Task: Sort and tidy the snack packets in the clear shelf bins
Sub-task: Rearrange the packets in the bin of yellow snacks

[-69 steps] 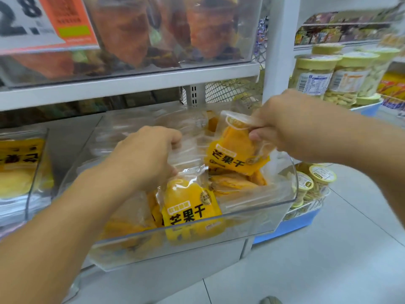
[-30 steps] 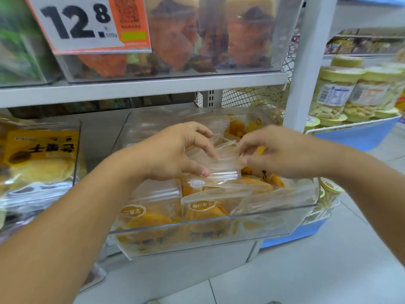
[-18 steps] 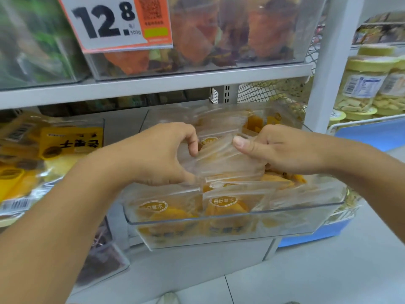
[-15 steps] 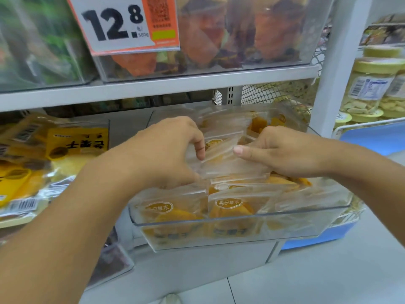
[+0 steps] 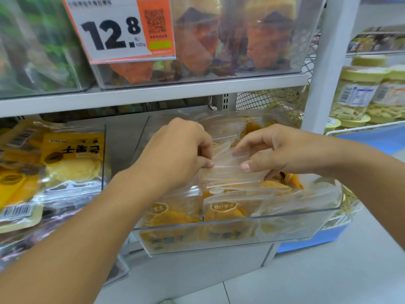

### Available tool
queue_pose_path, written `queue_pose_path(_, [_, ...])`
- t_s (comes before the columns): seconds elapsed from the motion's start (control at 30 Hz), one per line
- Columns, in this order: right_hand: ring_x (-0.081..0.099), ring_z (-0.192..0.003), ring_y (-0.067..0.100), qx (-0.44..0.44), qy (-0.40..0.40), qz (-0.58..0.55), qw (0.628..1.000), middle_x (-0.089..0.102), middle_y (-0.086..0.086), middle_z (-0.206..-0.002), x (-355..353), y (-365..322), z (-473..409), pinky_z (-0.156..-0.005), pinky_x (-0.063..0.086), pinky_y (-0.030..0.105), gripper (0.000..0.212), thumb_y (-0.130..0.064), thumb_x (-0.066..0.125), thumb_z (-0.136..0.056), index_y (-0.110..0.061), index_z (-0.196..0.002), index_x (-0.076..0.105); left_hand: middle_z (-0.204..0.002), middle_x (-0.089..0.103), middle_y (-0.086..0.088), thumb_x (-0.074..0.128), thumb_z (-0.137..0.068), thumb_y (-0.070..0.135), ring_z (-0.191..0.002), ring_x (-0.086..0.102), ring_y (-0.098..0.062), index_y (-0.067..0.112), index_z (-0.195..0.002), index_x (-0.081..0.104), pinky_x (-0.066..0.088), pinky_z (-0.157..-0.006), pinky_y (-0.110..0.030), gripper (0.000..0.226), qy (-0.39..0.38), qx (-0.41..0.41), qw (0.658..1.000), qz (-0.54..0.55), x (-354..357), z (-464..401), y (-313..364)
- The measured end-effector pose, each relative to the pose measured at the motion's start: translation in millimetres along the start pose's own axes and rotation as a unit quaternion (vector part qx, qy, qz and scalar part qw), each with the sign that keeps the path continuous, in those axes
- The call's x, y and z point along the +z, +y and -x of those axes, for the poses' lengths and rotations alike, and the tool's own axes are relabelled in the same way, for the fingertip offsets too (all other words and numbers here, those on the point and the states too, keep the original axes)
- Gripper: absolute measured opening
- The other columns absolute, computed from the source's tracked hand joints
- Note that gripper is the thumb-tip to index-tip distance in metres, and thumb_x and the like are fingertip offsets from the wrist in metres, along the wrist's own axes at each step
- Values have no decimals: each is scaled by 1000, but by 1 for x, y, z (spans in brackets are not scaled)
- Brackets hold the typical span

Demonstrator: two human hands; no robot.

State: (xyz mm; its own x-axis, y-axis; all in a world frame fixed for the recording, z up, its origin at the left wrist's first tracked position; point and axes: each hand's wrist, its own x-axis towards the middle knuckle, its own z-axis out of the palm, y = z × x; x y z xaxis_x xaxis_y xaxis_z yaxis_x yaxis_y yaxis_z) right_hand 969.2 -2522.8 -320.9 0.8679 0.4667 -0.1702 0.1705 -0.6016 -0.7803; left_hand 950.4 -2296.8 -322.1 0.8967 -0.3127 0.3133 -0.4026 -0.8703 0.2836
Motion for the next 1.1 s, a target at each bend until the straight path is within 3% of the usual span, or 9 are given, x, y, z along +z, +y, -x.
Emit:
queue_pose_path(0.17, [71, -66, 16, 26, 61, -18, 998, 67, -11, -80, 1, 4, -5, -68, 63, 36, 13, -27, 74, -89, -19, -99, 76, -61, 64, 16, 85, -79, 32, -62, 59, 1, 26, -69, 75, 43, -65, -21, 14, 35, 34, 997, 54, 10, -9, 1])
queue_pose_path(0.3, [69, -63, 15, 63, 57, 16, 996, 67, -10, -65, 0, 2, -14, -63, 60, 31, 11, -26, 77, -86, -16, -88, 78, -53, 59, 18, 85, -79, 29, -56, 58, 1, 26, -65, 73, 37, -55, -8, 18, 40, 42, 995, 86, 14, -10, -3])
queue_pose_path(0.57, [66, -61, 6, -93, 117, 349, 925, 71, -1, -64, 2, -8, -7, -65, 55, 29, 22, -25, 67, -94, -14, -78, 77, -50, 63, 13, 86, -74, 31, -48, 58, -3, 21, -66, 76, 44, -51, -12, 16, 48, 39, 988, 141, 17, -11, -12])
queue_pose_path(0.67, [65, -60, 8, -60, 81, 286, 953, 67, 2, -63, 5, 6, -11, -64, 56, 28, 27, -26, 63, -98, -11, -77, 73, -52, 63, 15, 87, -73, 35, -54, 60, 0, 25, -65, 75, 44, -55, -11, 17, 28, 40, 993, 104, 16, -11, -6])
queue_pose_path(0.83, [58, -60, 19, 10, 36, 169, 985, 50, 3, -60, 9, 22, -17, -75, 59, 52, 47, -38, 54, -101, -2, -71, 57, -78, 66, 15, 63, -92, 49, -75, 60, -2, 31, -87, 70, 54, -76, -35, 20, 45, 9, 998, 49, 6, -10, 11])
queue_pose_path(0.9, [52, -58, 19, 20, 38, 167, 985, 45, 1, -56, 12, 20, -17, -76, 58, 53, 44, -36, 55, -101, 0, -75, 59, -119, 64, 12, 53, -80, 77, -109, 58, -5, 31, -119, 65, 49, -97, -34, 61, 2, -19, 997, 71, -2, -9, 21])
queue_pose_path(0.97, [47, -51, 13, 25, 69, 181, 981, 43, -5, -48, 15, 16, -18, -64, 57, 39, 40, -26, 59, -100, -7, -65, 59, -161, 29, 6, 48, -53, 99, -146, 30, -13, 28, -154, 33, 30, -119, -39, 125, -129, -38, 991, 9, -5, -5, 34])
queue_pose_path(1.03, [45, -50, 13, 28, 93, 186, 978, 44, -4, -45, 20, 10, -20, -58, 48, 34, 46, -29, 58, -100, -9, -59, 54, -168, -9, 5, 55, -47, 99, -155, -5, -16, 25, -161, -1, 6, -126, -45, 147, -234, -27, 967, -93, 4, -1, 44])
queue_pose_path(1.1, [53, -58, 17, 42, 82, 161, 983, 53, 5, -54, 22, 5, -19, -71, 58, 41, 45, -36, 56, -100, -4, -69, 62, -165, -23, 5, 66, -52, 91, -153, -18, -15, 24, -159, -14, -5, -125, -47, 149, -280, -23, 949, -141, 14, -2, 45])
